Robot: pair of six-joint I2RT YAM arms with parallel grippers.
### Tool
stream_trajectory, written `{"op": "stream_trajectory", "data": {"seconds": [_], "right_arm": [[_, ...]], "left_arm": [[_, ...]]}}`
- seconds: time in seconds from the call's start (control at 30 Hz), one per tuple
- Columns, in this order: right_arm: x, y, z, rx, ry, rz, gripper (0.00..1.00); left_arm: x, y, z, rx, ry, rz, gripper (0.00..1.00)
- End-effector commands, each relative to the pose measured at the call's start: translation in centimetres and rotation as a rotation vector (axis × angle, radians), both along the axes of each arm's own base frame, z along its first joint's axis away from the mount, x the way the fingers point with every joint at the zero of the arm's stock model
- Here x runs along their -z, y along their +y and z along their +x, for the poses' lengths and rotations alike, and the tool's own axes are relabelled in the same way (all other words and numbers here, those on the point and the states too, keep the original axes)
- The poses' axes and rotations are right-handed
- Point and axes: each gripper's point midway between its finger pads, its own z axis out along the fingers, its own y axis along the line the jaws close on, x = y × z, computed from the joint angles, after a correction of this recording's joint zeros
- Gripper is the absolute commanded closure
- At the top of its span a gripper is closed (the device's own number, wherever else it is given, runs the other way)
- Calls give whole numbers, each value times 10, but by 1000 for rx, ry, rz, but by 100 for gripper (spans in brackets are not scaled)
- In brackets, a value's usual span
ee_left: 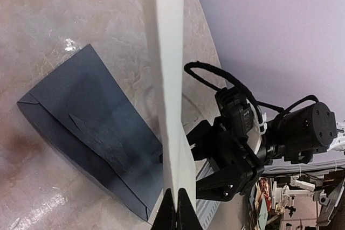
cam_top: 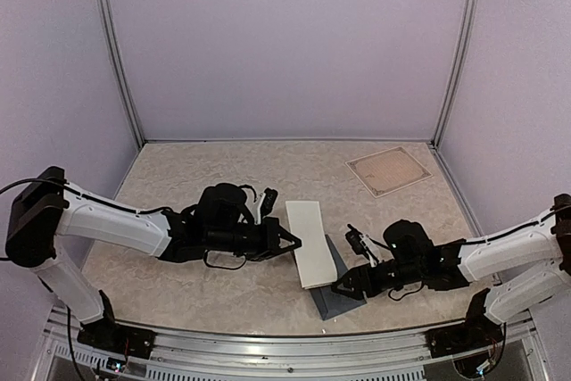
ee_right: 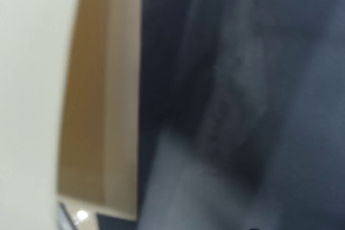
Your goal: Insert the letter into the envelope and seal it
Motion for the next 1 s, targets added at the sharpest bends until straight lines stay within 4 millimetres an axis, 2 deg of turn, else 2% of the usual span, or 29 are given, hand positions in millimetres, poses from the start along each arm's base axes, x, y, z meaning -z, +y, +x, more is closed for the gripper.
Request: {"op": "stream_trajectory", "data": {"seconds": [0.0,0.2,0.3,0.4,0.43,0.5,0.57,0.67,0.8,0.83,0.93,0.97], "right_arm": [[8,0,7,55,8,-34,44],[15,-10,10,107,25,-68,49],[5,-6,9,87,6,-39,48],[-21,3,9,42,-54,39,37],[-31,5,10,32,-83,59,29],[-50,6,15,27,-146,80,16],[-69,5,21,28,-199,103,9],[-105,8,24,5,-276,177,5],[-161,11,22,-31,-399,303,1],[-173,11,23,-31,-423,324,0],[-197,9,29,-22,-460,364,1],[-204,9,31,-24,-474,378,1]], "left_arm": [[22,-2,-4,2,80,70,100],[50,24,-9,-33,127,210,100],[55,27,-14,-9,134,222,100],[48,24,-14,50,50,231,100],[45,23,-13,69,12,237,100],[33,20,-13,121,-59,240,100],[16,16,-13,173,-134,228,100],[-14,12,-13,213,-271,190,100],[-83,13,-23,256,-468,49,100],[-95,13,-27,277,-500,18,100],[-126,14,-44,345,-568,-69,100],[-131,14,-49,373,-573,-86,100]]}}
